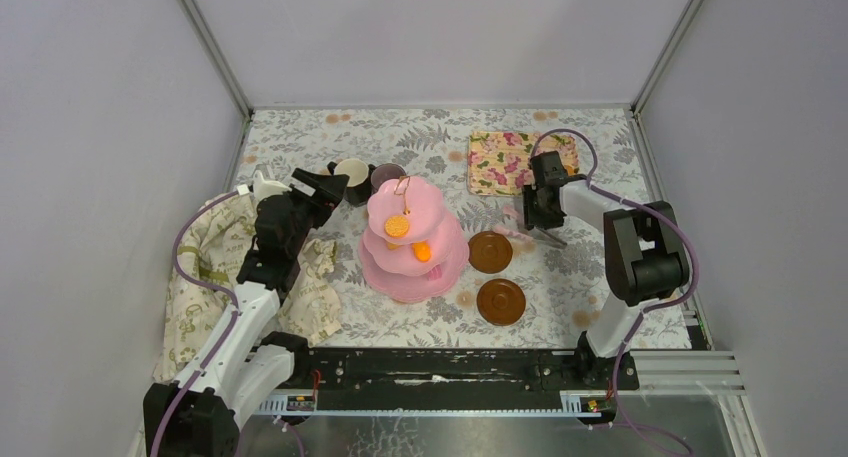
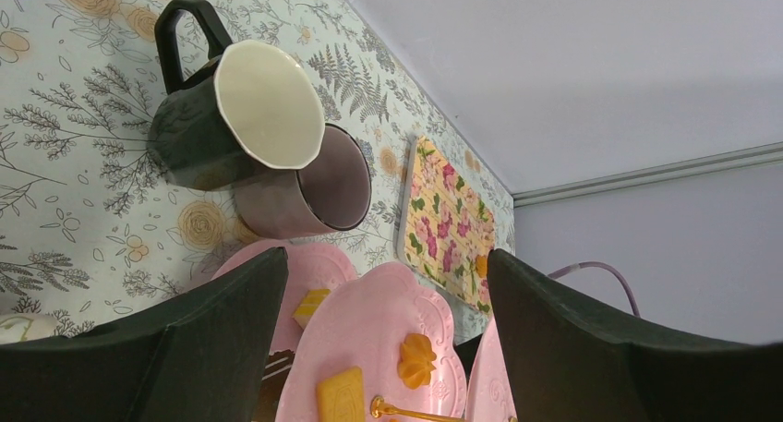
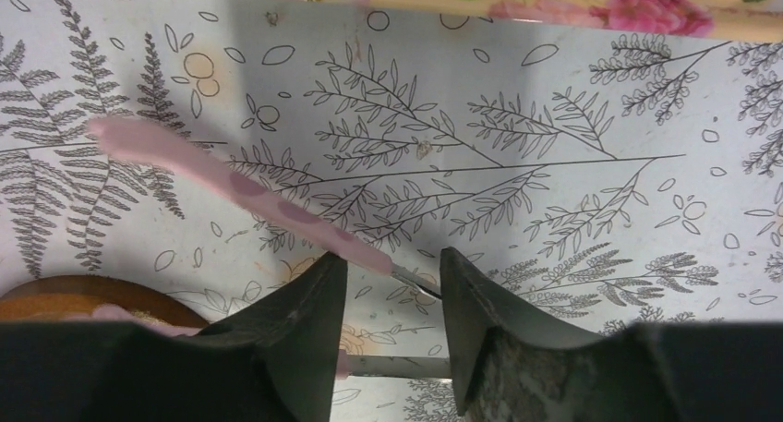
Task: Serve the afternoon tea
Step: Adjust the clamp at the center of the board.
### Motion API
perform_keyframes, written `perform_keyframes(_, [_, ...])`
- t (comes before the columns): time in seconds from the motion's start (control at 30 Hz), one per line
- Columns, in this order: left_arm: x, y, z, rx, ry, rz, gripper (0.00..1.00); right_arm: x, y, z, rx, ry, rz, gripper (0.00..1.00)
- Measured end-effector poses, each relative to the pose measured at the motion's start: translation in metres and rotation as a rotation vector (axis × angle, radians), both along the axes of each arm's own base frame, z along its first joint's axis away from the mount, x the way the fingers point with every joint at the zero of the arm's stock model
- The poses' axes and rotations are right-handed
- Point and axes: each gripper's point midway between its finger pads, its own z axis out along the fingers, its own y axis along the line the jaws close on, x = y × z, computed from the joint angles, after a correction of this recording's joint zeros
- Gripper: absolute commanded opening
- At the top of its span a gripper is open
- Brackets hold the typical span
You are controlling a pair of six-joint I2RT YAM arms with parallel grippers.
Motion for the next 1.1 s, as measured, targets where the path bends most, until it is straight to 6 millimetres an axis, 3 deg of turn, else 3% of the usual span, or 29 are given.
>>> perform_keyframes(0.47, [0.0,0.0,0.0,0.0,0.0,0.0,0.86,-0.001,0.002,-0.001,0.012,0.01,-0.009,0.22])
perform_keyframes(0.7, [-0.001,0.0,0.002,-0.001,-0.005,0.0,0.86,-0.008,0.003,0.003,0.027,0.028,-0.035,0.18])
perform_keyframes(0.77, [-0.001,0.0,0.002,-0.001,-0.005,0.0,0.86,-0.009,0.003,0.007,0.031,0.026,-0.046,0.21])
perform_keyframes(0.87, [-0.001,0.0,0.002,-0.001,-0.006,0.0,0.86,-0.01,0.004,0.011,0.038,0.019,-0.064,0.36])
perform_keyframes(1.1, [-0.002,0.0,0.005,-0.002,-0.014,0.0,0.86,-0.009,0.002,0.017,0.036,0.0,-0.089,0.48])
